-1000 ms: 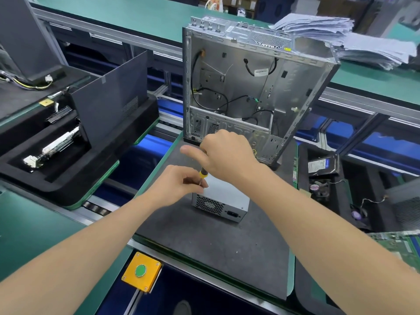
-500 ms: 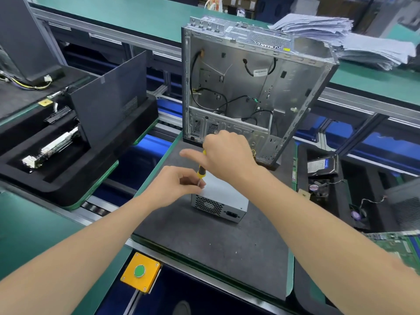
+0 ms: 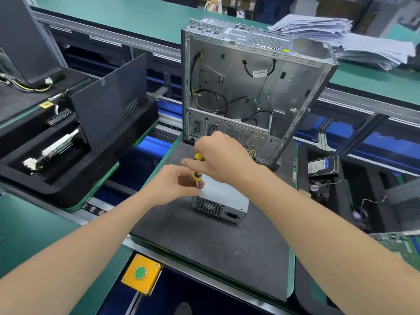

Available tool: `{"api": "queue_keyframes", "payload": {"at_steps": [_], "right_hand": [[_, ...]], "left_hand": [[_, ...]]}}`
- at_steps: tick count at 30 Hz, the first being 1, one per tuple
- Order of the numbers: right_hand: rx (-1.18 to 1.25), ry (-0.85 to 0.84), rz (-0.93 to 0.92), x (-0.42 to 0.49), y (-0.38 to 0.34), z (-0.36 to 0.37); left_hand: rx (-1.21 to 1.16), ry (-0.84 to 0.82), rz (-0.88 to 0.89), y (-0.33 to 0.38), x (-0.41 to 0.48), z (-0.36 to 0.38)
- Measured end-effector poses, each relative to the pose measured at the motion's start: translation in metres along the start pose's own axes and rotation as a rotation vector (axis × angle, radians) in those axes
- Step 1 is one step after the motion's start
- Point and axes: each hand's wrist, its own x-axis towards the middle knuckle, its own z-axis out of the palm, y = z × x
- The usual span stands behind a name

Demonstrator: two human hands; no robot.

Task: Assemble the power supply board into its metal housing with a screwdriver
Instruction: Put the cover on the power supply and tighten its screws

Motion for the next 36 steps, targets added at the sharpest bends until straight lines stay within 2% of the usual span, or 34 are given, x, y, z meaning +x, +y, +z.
{"api": "queue_keyframes", "payload": {"at_steps": [5,7,9,11,21,24,27,32,34,36], "right_hand": [[-0.065,0.037,0.047,0.004,-0.005,-0.003],[-0.010,-0.012,-0.043,0.002,0.002,-0.005],[0.061,-0.131,-0.214,-0.003,0.008,-0.010],[0.091,-0.171,-0.281,-0.004,0.011,-0.012],[0.150,-0.048,-0.137,-0.012,0.011,-0.006],[0.185,0.008,-0.099,-0.024,0.031,-0.019],[0.161,-0.053,0.008,-0.045,0.068,-0.031],[0.168,-0.266,0.315,-0.096,0.131,-0.017],[0.291,-0.312,0.508,-0.119,0.155,0.005],[0.546,-0.315,0.727,-0.144,0.175,0.036]], "left_hand": [[0.087,0.019,0.006,0.002,0.003,0.004],[0.106,0.006,0.005,0.003,0.003,0.002],[0.109,0.007,0.005,0.004,0.001,0.002],[0.113,0.016,-0.002,0.003,0.001,0.002],[0.102,0.006,0.002,0.012,-0.001,0.005],[0.094,0.095,0.070,0.026,0.006,0.011],[0.166,0.238,0.160,0.051,0.025,0.026],[0.424,0.167,0.399,0.100,0.068,0.090],[0.455,0.178,0.422,0.109,0.081,0.125],[0.469,0.140,0.380,0.113,0.087,0.155]]}}
